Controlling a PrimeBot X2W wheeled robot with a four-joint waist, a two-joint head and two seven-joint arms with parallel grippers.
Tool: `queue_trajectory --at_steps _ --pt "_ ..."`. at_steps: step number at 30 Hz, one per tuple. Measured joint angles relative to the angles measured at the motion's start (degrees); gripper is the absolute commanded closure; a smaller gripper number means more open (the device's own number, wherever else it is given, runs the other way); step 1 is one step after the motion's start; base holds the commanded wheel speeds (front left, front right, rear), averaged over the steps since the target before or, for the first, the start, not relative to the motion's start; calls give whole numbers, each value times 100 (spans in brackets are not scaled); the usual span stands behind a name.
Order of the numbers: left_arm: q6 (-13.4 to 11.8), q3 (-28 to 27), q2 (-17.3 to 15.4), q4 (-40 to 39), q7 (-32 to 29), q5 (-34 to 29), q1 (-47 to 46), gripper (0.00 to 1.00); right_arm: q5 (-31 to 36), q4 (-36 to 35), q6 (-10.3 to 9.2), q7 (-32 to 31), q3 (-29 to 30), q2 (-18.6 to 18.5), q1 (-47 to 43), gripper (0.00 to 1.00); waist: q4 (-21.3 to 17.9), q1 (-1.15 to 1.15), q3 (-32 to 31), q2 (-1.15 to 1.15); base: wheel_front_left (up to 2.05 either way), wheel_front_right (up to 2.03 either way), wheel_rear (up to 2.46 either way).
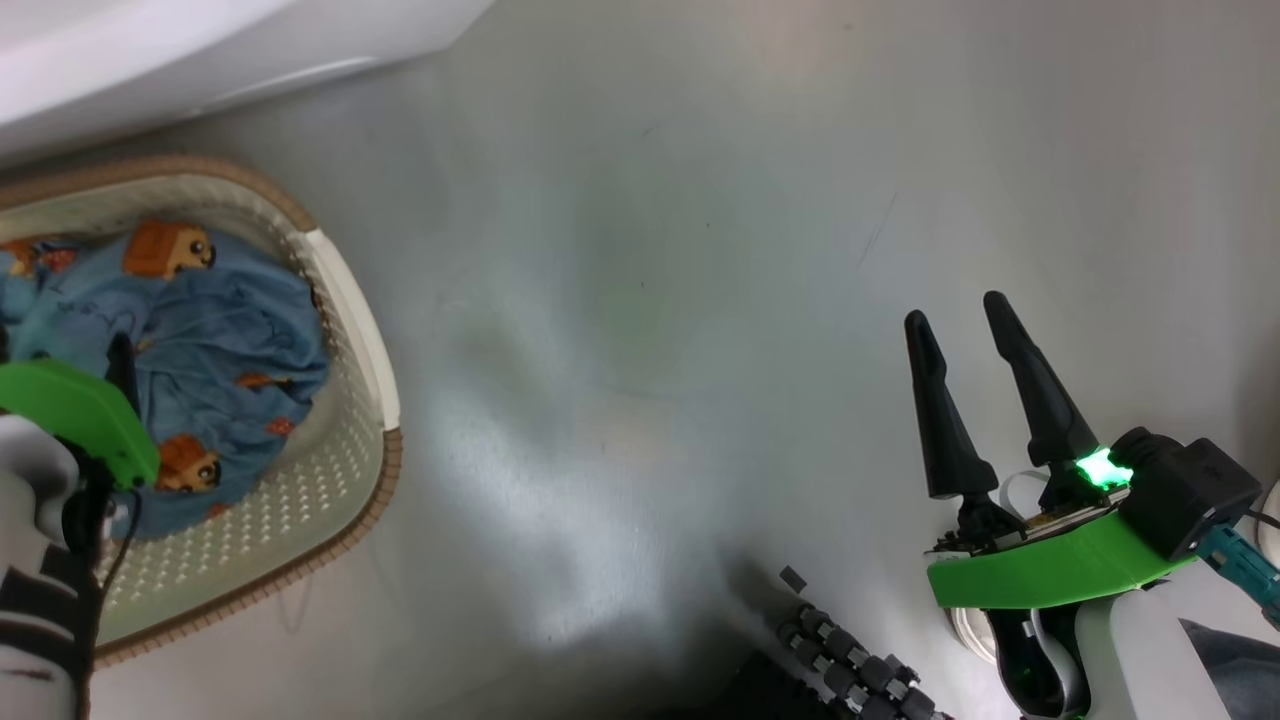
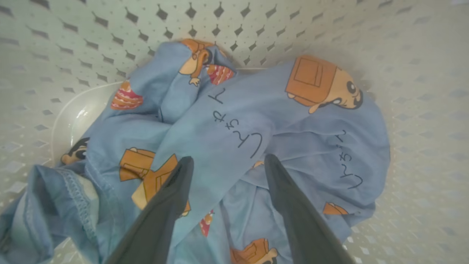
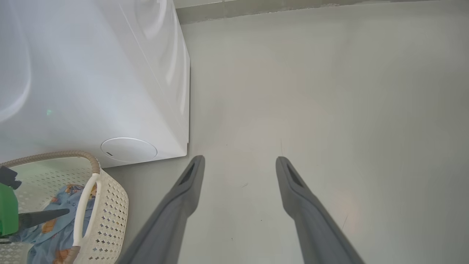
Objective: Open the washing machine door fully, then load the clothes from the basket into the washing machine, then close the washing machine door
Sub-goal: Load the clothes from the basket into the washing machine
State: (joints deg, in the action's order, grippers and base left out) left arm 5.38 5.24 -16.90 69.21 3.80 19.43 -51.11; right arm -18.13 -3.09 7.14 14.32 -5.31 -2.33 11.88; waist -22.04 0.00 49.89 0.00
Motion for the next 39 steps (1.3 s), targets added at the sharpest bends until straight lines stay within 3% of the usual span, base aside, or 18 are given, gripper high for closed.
queue_trajectory --at_steps 10,19,27,39 --pt "92 73 123 282 57 100 -472 0 92 -93 0 0 15 3 -1 0 50 0 326 0 0 0 0" --pt "-249 400 264 421 -36 -67 -560 0 355 -292 0 38 147 5 -162 0 170 0 401 0 0 0 0" --pt "-364 581 476 460 -78 -149 -680 0 396 -441 0 41 275 10 -377 0 279 0 459 0 0 0 0" --pt "-419 872 482 486 -93 -300 -692 0 396 -524 0 41 338 13 -401 0 287 0 465 0 0 0 0"
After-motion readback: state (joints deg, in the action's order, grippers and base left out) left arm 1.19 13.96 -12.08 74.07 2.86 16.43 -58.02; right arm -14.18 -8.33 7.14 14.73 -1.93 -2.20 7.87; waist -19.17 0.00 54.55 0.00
